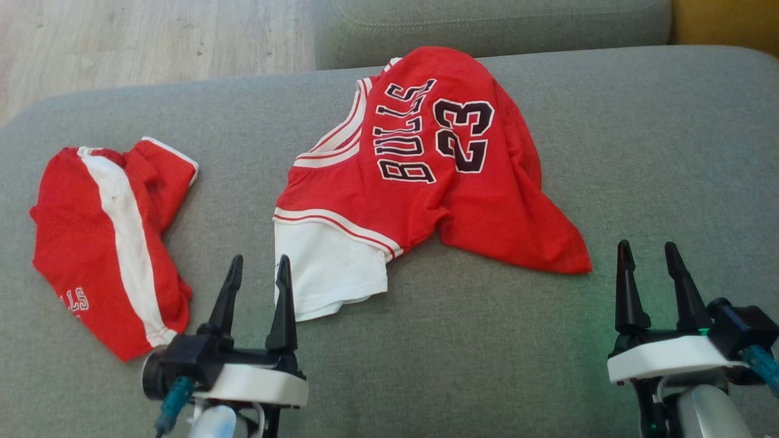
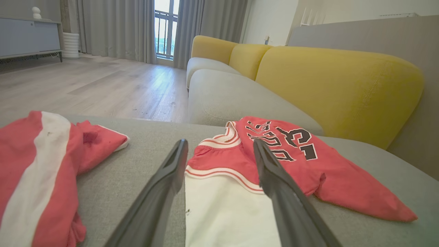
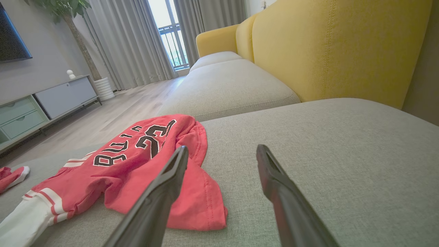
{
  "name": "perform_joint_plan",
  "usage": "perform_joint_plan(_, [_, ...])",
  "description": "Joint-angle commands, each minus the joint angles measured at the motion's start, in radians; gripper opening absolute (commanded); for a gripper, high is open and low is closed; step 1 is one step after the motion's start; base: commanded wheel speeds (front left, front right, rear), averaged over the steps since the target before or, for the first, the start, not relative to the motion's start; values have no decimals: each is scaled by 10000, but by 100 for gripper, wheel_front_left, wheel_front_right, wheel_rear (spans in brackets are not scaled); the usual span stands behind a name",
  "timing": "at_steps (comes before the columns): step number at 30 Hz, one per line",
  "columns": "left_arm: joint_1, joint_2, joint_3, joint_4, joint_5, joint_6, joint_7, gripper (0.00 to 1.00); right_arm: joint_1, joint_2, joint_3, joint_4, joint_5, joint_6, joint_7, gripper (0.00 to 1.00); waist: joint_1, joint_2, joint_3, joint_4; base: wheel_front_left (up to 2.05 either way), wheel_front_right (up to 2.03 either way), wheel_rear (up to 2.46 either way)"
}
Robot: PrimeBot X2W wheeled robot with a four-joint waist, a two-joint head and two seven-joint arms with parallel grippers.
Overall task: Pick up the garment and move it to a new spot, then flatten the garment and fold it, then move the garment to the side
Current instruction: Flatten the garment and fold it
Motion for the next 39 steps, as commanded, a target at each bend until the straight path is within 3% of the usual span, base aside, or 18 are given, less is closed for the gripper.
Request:
perform_joint_plan(1, [-316, 18, 281, -122, 103, -74, -51, 100, -369, -53, 211, -368, 45, 75, -108, 100, 0, 0, 41, -6, 0, 0, 0])
perform_joint_plan(12, [-976, 18, -157, 2774, 125, 348, 333, 100, -505, -52, 257, -380, 90, 75, -108, 100, 0, 0, 467, -273, 0, 0, 0])
perform_joint_plan(18, [-1502, 26, -11, 3658, -42, 602, 548, 100, -585, -51, 271, -336, 185, 75, -108, 100, 0, 0, 656, -439, 0, 0, 0])
perform_joint_plan(28, [-1740, 109, -410, 4870, -49, 585, 2264, 100, -781, -51, 172, -360, 161, 75, -108, 100, 0, 0, 629, -633, 0, 0, 0])
perform_joint_plan(29, [-1743, 110, -438, 4881, -66, 548, 2319, 46, -802, -51, 158, -351, 157, 75, -108, 100, 0, 0, 615, -628, 0, 0, 0])
perform_joint_plan(30, [-1743, 110, -438, 4881, -66, 548, 2319, 46, -802, -51, 158, -351, 157, 75, -108, 100, 0, 0, 615, -628, 0, 0, 0])
perform_joint_plan(31, [-1746, 110, -459, 4873, -84, 520, 2343, 0, -818, -51, 136, -337, 156, 75, -108, 100, 0, 0, 601, -614, 0, 0, 0])
perform_joint_plan(36, [-1757, 106, -443, 4498, -147, 516, 1825, 0, -837, -51, 73, -117, 151, 75, -108, 100, 0, 0, 487, -409, 0, 0, 0])
perform_joint_plan(39, [-1768, 90, -379, 3889, -287, 405, 875, 0, -880, -51, 31, 383, 160, 75, -108, 100, 0, 0, 400, -194, 0, 0, 0])
